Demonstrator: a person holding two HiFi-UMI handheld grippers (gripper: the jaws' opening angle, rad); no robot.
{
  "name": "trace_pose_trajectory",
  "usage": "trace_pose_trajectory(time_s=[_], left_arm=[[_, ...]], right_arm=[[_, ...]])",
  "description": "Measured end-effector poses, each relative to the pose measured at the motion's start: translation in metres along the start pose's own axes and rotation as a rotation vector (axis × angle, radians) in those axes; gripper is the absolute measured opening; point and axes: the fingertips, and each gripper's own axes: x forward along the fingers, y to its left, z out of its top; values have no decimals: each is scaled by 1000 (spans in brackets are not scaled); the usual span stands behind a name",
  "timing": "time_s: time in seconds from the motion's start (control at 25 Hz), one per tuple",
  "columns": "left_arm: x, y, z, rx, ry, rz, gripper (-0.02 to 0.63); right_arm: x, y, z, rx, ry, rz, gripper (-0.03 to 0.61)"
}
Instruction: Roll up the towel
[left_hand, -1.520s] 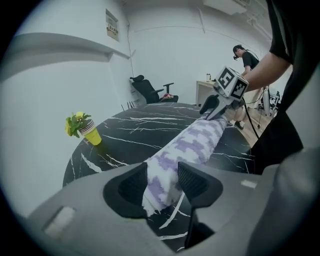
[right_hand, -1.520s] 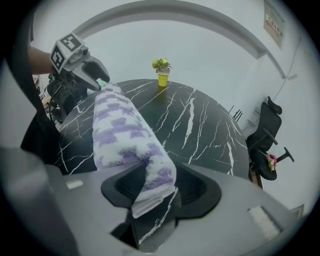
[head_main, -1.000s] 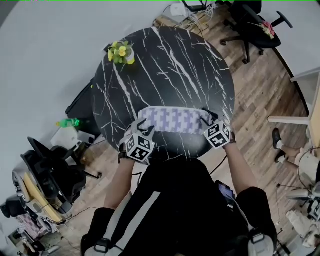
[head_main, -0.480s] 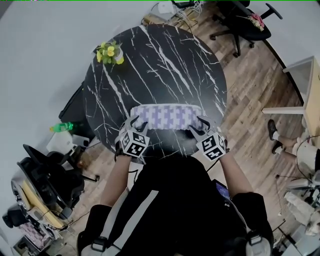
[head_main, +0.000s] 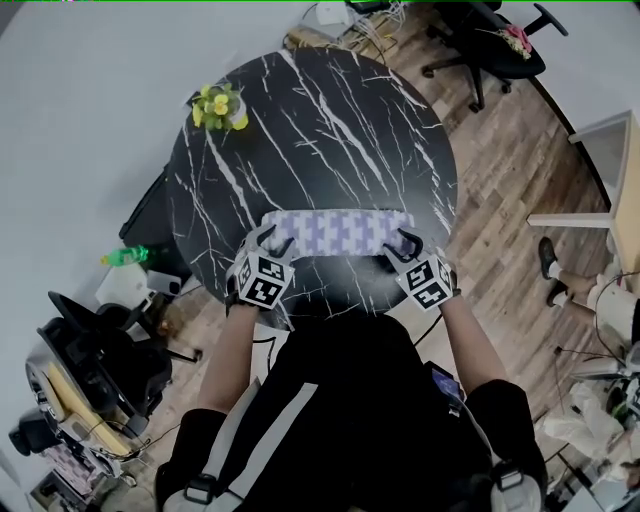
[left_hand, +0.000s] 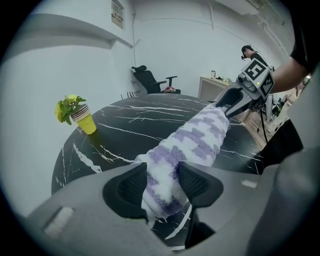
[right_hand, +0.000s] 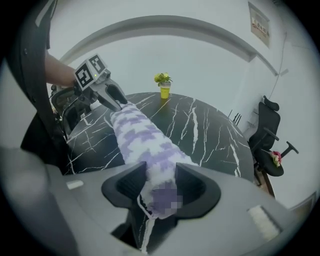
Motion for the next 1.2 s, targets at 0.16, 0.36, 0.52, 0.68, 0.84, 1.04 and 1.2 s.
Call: trace_pose_trajectory(time_s=[0.16, 0.36, 0.52, 0.68, 0.84, 1.04, 1.2], left_arm=[[5, 12, 9, -11, 0, 12, 212], [15, 18, 12, -26, 14, 12, 213], [24, 18, 10, -44, 19, 5, 215], [28, 17, 8, -48, 12, -6, 213], [31, 17, 6, -65, -6, 4, 212], [25, 20, 10, -65, -44, 28, 216], [8, 21, 14, -72, -99, 53, 251]], right_arm=[[8, -17, 6, 25, 1, -10, 187], [19, -26, 11, 40, 9, 2, 186], [29, -26, 6, 79, 34, 28, 184], [33, -27, 7, 118, 30, 30, 181], [35, -26, 6, 126, 20, 1, 181], [33, -25, 6, 112, 39, -26, 186], [12, -26, 22, 156, -27, -57, 196]])
